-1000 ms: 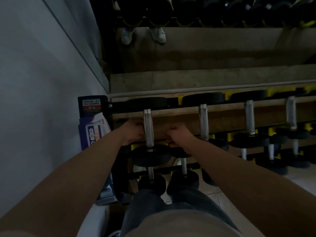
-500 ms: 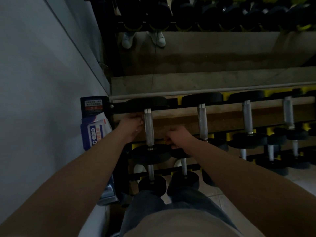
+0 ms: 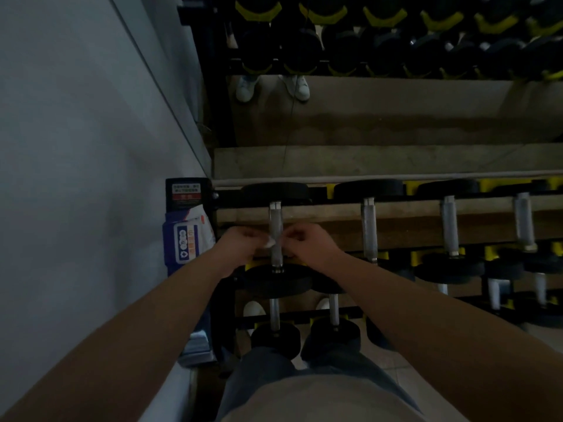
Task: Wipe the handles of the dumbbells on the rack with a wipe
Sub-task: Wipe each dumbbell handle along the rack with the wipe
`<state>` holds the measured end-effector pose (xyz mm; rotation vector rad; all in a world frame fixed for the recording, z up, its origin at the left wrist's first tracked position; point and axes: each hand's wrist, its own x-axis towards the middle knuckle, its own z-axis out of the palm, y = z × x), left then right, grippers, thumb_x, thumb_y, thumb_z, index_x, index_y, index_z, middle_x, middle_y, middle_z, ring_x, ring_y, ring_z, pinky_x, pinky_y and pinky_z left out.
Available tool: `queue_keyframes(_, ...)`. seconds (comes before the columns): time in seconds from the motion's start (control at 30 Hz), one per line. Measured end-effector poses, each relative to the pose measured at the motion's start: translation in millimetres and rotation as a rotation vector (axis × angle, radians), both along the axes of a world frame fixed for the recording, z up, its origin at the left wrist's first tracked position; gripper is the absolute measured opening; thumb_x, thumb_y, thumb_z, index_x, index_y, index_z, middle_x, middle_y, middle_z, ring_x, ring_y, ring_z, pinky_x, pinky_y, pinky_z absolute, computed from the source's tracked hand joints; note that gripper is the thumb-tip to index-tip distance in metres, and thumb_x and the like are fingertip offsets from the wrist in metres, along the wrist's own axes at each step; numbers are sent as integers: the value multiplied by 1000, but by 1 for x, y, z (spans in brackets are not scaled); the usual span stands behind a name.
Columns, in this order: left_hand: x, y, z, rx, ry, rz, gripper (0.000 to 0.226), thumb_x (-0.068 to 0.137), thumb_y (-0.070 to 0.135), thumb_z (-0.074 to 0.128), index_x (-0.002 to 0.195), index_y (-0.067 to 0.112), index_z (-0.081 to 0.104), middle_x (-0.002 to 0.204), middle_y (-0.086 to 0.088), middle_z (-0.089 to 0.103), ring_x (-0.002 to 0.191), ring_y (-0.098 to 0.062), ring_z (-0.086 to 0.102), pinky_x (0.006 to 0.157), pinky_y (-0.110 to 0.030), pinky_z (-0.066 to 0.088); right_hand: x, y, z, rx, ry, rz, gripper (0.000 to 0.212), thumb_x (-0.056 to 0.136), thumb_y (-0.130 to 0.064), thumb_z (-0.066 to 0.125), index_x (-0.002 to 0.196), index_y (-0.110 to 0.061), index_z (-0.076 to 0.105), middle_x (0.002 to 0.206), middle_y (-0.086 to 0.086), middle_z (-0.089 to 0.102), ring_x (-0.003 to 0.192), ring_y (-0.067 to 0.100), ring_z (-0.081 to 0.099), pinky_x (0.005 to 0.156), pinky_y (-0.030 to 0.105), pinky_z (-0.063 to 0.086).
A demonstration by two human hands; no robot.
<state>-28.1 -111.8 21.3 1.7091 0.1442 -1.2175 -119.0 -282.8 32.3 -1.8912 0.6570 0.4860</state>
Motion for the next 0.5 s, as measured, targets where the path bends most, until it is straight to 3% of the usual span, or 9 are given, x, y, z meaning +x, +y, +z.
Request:
queue_keyframes(0.07,-4,0,4,-119,65,93,29,86,25,77,111,9,74,104,-16,71,71,-17,63,57,-21,46,4,5,-1,39,-59,-24,18,87,-36,76,104,-30,72,92,-7,75,86,9,72,85,38,61)
queue_keyframes(0.13,-6,-6,15,-176,102,147,26,94,23,69,115,8,70,91,-8,70,55,-5,60,42,-15,41,7,8,-1,85,-112,-102,21,86,-34,78,104,-27,72,93,-5,76,87,10,73,84,40,62)
queue_keyframes(0.27,-5,-13,19,-170,87,130,25,94,32,68,113,14,71,96,-1,73,70,-5,63,60,-18,44,16,7,1,212,-141,-292,19,86,-24,78,103,-18,73,97,1,76,91,18,73,87,38,61)
queue_keyframes(0.37,-4,-19,16,-146,42,170,19,94,31,67,107,18,73,95,-3,72,74,-12,61,59,-21,41,26,6,2,307,-122,-360,13,85,-11,77,97,-12,73,98,12,75,95,28,73,87,41,61)
queue_keyframes(0.5,-3,-27,8,-100,-34,206,24,93,35,68,113,24,71,111,-4,73,104,-21,66,77,-30,47,37,-3,-11,364,-53,-583,17,88,-8,71,105,-9,72,100,11,75,93,24,73,84,36,61)
